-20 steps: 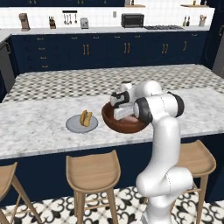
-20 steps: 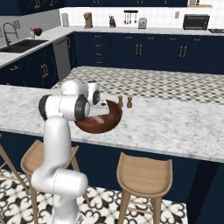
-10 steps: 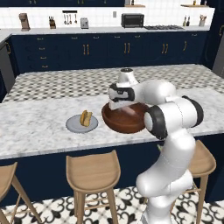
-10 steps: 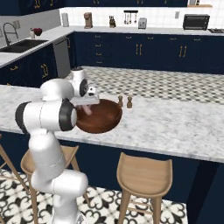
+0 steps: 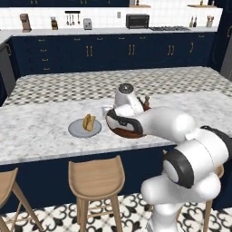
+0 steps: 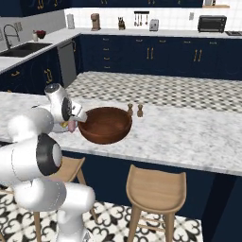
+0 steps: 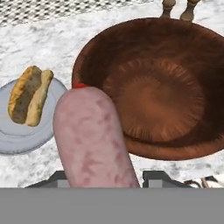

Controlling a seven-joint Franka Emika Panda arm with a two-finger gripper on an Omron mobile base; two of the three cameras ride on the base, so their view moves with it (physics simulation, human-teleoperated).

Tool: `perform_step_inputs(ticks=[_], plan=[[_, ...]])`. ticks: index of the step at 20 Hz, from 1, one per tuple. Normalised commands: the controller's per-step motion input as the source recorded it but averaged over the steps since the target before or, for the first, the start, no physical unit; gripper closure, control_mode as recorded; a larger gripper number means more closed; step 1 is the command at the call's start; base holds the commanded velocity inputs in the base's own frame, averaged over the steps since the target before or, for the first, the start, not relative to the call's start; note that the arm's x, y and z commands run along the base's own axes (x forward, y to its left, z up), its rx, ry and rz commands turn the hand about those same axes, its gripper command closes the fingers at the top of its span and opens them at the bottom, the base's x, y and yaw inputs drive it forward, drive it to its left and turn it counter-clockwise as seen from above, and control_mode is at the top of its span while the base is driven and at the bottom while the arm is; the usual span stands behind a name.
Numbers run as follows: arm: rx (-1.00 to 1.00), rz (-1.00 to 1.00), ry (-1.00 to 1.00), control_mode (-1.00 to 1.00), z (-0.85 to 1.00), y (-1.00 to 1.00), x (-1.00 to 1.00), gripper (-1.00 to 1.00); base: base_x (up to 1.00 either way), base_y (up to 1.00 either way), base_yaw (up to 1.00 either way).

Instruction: Place one bun and one sausage from the bowl on each plate.

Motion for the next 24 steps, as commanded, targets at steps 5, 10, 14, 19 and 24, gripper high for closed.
perform_step_inputs(ticks=[5,10,14,19,24], plan=[[0.32,-0.61,0.01,-1.0,0.06,0.67,-0.12,1.0,0.0,0.0,0.0],[0.5,-0.25,0.37,-1.0,0.08,0.57,0.33,1.0,0.0,0.0,0.0],[0.07,0.03,0.15,-1.0,-0.14,0.45,0.48,1.0,0.0,0.0,0.0],[0.02,0.0,0.0,-1.0,-0.22,0.81,0.8,1.0,0.0,0.0,0.0],[-0.1,-0.01,0.08,-1.0,0.0,0.93,0.64,1.0,0.0,0.0,0.0]])
